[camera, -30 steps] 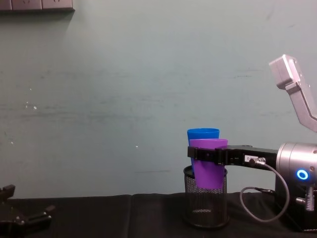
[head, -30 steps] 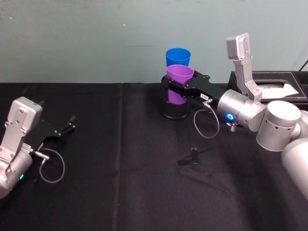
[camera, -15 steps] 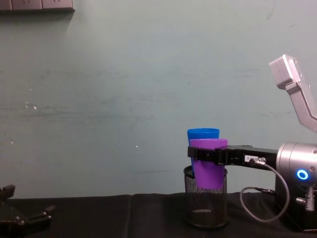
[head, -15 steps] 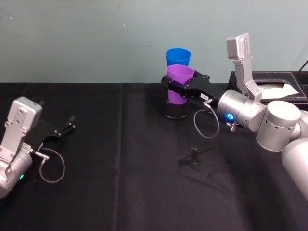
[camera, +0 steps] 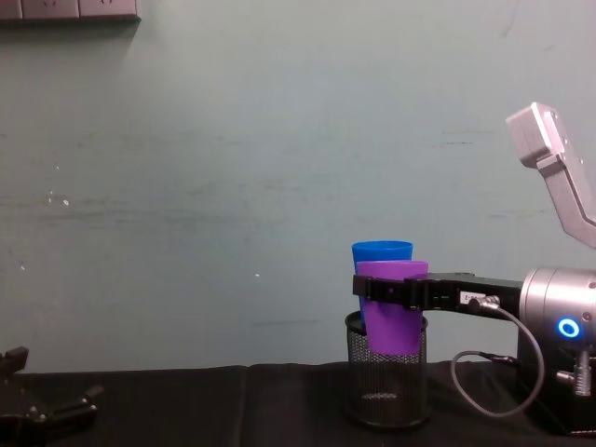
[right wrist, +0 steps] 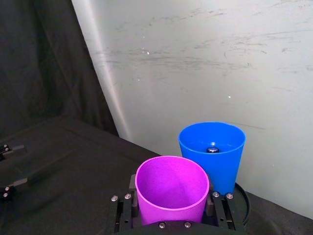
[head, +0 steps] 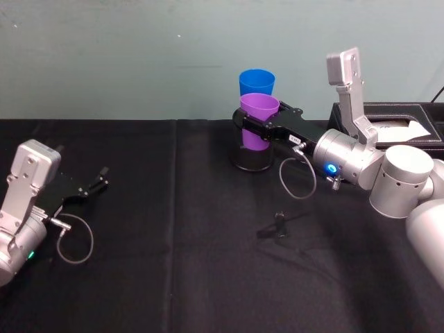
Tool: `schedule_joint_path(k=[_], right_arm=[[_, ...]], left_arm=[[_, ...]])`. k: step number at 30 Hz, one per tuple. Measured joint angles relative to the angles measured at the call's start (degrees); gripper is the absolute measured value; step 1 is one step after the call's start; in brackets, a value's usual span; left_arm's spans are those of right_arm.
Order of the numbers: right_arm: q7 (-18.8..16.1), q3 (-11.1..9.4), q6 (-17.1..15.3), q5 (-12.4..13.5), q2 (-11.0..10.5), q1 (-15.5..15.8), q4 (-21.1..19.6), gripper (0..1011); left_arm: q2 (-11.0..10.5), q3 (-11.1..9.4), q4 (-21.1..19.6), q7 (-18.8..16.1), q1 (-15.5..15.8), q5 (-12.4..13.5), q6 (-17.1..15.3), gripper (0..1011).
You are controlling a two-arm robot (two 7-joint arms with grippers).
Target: Pick up one cup with a gripper and tap it against the other cup.
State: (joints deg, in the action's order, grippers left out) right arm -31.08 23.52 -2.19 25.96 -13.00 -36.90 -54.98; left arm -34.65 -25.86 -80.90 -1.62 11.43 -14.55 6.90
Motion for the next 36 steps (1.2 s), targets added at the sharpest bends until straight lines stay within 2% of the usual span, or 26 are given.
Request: schedule_joint_path(k=[36], right_arm=[[0.0,0.0,0.0,0.0,0.0,0.0,0.0,734]], left_arm=[[0.0,0.0,0.0,0.0,0.0,0.0,0.0,1000]])
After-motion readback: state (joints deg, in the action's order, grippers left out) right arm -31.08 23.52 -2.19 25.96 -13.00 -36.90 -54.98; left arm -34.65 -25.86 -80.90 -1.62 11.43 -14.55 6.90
